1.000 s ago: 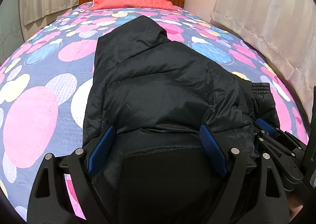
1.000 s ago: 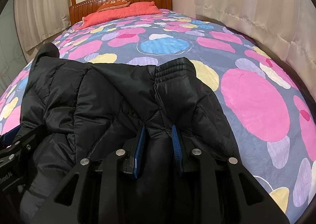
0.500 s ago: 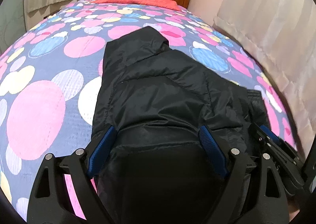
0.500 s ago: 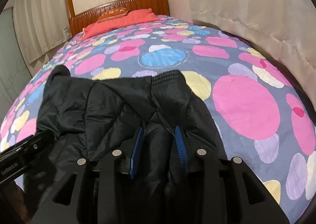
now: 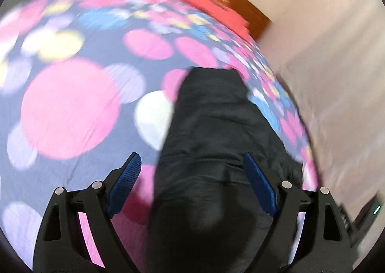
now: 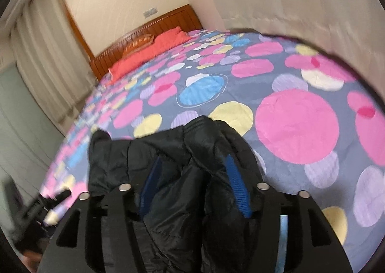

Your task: Fold large clothes

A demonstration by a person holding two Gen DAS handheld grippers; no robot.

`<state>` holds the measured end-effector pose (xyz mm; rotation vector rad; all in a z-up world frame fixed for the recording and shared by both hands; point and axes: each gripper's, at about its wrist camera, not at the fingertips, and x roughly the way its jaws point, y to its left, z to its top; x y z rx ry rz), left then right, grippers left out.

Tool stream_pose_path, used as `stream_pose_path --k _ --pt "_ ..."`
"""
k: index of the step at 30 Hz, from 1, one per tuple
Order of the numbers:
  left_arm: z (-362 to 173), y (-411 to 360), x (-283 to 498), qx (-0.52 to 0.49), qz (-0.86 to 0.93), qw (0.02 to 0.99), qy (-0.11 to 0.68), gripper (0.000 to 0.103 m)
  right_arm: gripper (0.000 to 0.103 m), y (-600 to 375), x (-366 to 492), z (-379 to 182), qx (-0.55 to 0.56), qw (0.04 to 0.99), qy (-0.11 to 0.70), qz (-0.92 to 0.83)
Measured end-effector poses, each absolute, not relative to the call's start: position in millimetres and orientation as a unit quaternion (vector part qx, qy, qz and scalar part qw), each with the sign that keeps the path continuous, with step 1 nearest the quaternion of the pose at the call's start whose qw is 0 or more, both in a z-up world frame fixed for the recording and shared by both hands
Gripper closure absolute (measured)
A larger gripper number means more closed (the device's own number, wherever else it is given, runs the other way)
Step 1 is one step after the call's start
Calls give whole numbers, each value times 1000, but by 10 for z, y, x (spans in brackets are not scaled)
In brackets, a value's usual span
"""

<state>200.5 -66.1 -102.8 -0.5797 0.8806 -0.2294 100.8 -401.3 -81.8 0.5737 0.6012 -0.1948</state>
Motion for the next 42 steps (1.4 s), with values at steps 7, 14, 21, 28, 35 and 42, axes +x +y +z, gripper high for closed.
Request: stream_pose_path --k 7,14,21,28,35,42 --pt "-1586 -210 2021 -427 -101 776 452 16 37 -4531 962 -1242 406 861 294 -83" --pt "-1819 -392 2025 -478 -137 730 470 10 35 -4719 1025 -1790 519 795 311 -35" --pt "-1878 -629 2076 -475 -176 709 491 7 25 -4516 1102 -1937 545 778 310 37" --pt "-1874 -772 2087 -462 -198 713 489 7 27 -4343 1209 -1900 494 803 334 13" --pt "-1795 -885 2088 -428 -205 729 494 14 60 -4274 1162 -1966 494 801 336 21" --pt "-1688 -879 2023 -418 -213 734 492 24 73 -4222 1088 -1910 498 806 319 29"
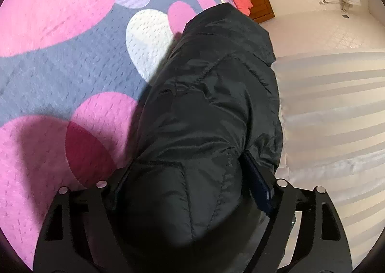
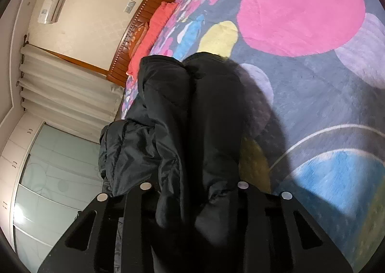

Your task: Fold large clothes

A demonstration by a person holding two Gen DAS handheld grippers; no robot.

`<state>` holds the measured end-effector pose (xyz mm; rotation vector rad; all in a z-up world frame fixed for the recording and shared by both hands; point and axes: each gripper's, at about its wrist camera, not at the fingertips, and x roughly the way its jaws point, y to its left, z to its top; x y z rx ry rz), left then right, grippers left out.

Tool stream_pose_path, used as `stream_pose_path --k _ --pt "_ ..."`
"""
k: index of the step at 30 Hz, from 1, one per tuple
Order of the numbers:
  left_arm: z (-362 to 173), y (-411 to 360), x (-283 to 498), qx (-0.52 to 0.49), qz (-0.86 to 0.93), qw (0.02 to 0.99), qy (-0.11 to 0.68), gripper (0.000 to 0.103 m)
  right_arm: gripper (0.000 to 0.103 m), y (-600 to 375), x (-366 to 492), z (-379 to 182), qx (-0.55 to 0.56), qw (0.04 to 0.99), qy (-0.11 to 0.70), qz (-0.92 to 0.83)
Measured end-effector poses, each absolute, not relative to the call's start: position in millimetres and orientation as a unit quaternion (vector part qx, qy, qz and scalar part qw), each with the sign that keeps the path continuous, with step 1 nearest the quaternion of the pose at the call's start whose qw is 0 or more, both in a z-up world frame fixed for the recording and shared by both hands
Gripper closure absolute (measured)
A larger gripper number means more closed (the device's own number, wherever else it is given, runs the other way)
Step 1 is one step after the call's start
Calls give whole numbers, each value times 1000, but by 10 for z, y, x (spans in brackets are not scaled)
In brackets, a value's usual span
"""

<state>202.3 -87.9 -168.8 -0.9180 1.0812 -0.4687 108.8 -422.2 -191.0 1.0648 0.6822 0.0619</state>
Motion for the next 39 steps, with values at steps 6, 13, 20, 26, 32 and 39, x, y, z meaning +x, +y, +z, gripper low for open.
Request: stream_pose_path --k 6,13,20,26,32,39 --pt "-1490 -775 2013 -395 -221 753 477 26 75 -4119 1142 -1845 497 812 303 42" --pt "-1343 -432 2112 -401 -212 765 456 26 76 -3781 1494 -1726 500 808 301 80" --pt "-1214 58 2347 -408 -189 778 439 26 76 -3353 2032 -1717 501 799 312 119" --pt "-1454 373 2619 -412 -159 777 448 26 76 -3056 2441 -1971 507 783 341 121" --pt "-1526 475 2657 -404 -162 781 447 21 67 -3021 2521 -1918 481 794 355 114" --pt "-1448 704 2259 -414 -162 788 426 13 40 -3086 2157 -1750 453 809 357 115"
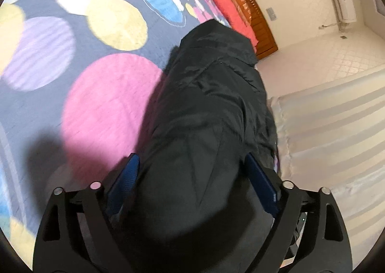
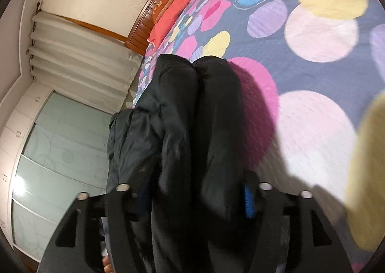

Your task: Fold large clothes

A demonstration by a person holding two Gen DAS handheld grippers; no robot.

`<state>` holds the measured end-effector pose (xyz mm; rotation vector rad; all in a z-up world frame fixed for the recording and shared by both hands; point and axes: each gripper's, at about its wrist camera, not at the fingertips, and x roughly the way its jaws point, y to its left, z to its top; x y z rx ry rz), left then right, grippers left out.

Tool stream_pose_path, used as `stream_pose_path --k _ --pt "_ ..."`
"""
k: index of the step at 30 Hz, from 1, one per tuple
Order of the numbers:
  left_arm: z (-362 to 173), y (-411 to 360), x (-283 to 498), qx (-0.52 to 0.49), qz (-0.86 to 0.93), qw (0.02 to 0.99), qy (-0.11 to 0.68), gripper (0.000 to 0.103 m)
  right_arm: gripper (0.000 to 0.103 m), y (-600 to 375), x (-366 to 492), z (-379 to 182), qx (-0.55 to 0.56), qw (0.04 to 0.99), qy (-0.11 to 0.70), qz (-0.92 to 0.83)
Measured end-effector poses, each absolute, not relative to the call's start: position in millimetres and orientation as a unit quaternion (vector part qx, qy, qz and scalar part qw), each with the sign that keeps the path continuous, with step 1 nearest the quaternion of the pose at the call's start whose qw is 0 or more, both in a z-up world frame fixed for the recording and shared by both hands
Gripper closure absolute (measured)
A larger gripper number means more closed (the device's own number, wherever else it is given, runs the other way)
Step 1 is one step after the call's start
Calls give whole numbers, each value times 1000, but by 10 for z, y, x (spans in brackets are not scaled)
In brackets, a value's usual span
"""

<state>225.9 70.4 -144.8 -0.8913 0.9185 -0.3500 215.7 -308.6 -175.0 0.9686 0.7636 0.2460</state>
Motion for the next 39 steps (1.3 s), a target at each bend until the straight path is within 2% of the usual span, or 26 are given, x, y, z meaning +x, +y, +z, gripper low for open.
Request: stream_pose_path --k 6,8,9,10,12,14,18,25,29,34,36,39 --pt "-1651 766 1948 -423 -177 784 420 7 30 -2961 1842 -1798 415 817 381 121" --pt "-1642 730 1939 -418 -176 788 416 6 30 -2912 1843 -1890 409 815 394 115" --pt "-1643 678 1960 -418 -194 780 423 7 39 -2900 1845 -1945 420 804 402 124" --pt "-1641 632 1958 -419 -204 773 430 13 44 -2903 1809 -1957 423 801 406 122" --pt "-1575 609 1942 -402 -192 784 432 21 65 -2900 1790 -1928 424 799 408 123" --pt "-1504 610 1881 -394 -194 789 430 28 72 -2931 1719 -1861 436 791 406 137" --pt "-1456 686 1756 -399 -196 779 442 31 74 -2901 1452 -1804 432 788 412 152" --pt "-1556 711 1675 -393 -196 782 443 32 75 -2990 1304 -2124 486 755 407 168" --pt "-1554 717 1685 -395 -201 783 438 27 72 -3006 1274 -2094 472 765 404 170" --pt "-1570 797 1585 -399 -195 783 435 21 59 -3030 1220 -2069 469 772 398 158" --pt "-1512 821 1564 -389 -190 791 433 20 48 -3012 1234 -1987 454 783 399 149" --pt "-1446 892 1527 -385 -183 799 424 18 42 -3067 1180 -1868 441 796 392 132"
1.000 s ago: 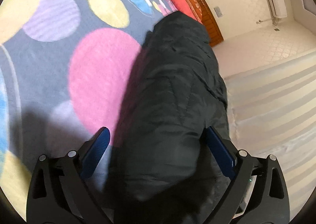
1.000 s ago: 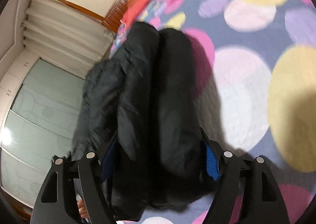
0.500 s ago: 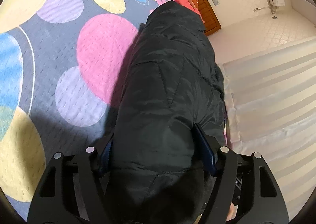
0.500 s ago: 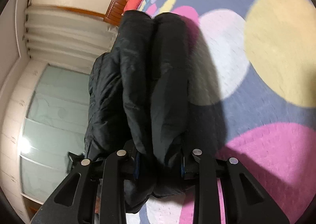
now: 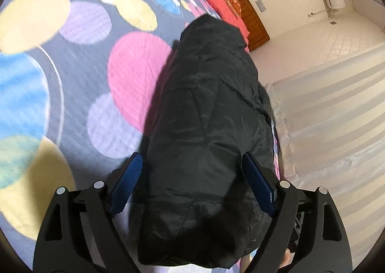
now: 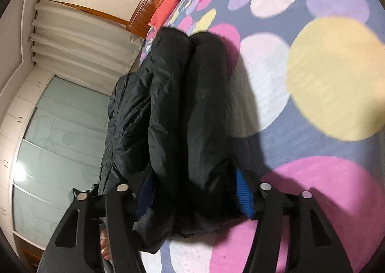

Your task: Fold large clothes

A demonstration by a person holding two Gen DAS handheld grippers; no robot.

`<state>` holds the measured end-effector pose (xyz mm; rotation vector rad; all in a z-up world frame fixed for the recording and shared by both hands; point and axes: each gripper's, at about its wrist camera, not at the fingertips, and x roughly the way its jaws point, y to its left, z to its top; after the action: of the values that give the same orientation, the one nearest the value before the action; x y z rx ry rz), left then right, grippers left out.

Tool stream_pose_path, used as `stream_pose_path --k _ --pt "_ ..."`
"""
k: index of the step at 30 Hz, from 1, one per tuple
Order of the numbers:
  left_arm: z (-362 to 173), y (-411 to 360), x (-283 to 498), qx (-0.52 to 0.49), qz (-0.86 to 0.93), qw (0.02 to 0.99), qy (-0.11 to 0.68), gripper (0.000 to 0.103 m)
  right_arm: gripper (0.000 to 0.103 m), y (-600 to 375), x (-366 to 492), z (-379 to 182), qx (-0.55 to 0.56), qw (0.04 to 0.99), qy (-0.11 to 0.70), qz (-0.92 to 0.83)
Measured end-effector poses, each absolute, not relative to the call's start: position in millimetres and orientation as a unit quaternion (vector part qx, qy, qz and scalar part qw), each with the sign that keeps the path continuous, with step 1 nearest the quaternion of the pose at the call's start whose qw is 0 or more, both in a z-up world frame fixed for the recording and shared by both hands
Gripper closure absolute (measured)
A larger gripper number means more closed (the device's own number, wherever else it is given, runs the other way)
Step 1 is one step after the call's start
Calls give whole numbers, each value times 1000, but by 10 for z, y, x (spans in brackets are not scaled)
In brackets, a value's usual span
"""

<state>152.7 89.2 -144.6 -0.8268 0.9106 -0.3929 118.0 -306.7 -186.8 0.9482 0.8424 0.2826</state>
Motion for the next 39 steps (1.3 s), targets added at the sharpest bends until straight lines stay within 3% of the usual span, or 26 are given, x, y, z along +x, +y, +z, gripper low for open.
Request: stream_pose_path --k 16,17,21,23,35,39 --pt "-1382 760 2215 -385 -170 790 446 16 37 -3250 1840 -1638 428 820 368 91" --pt "-1397 735 2237 -382 -164 789 452 16 38 -3248 1866 -1647 426 820 371 90" --pt "-1468 663 2290 -371 -148 792 462 16 59 -3225 1968 -1741 409 819 395 75" --pt "-1510 639 2313 -370 -144 792 464 16 61 -3237 1986 -1812 412 814 402 72" --pt "-1568 571 2331 -354 -136 802 462 14 62 -3247 2008 -1931 405 816 407 60" --pt "-1530 565 2317 -346 -131 807 461 13 57 -3246 1960 -1901 411 815 405 54"
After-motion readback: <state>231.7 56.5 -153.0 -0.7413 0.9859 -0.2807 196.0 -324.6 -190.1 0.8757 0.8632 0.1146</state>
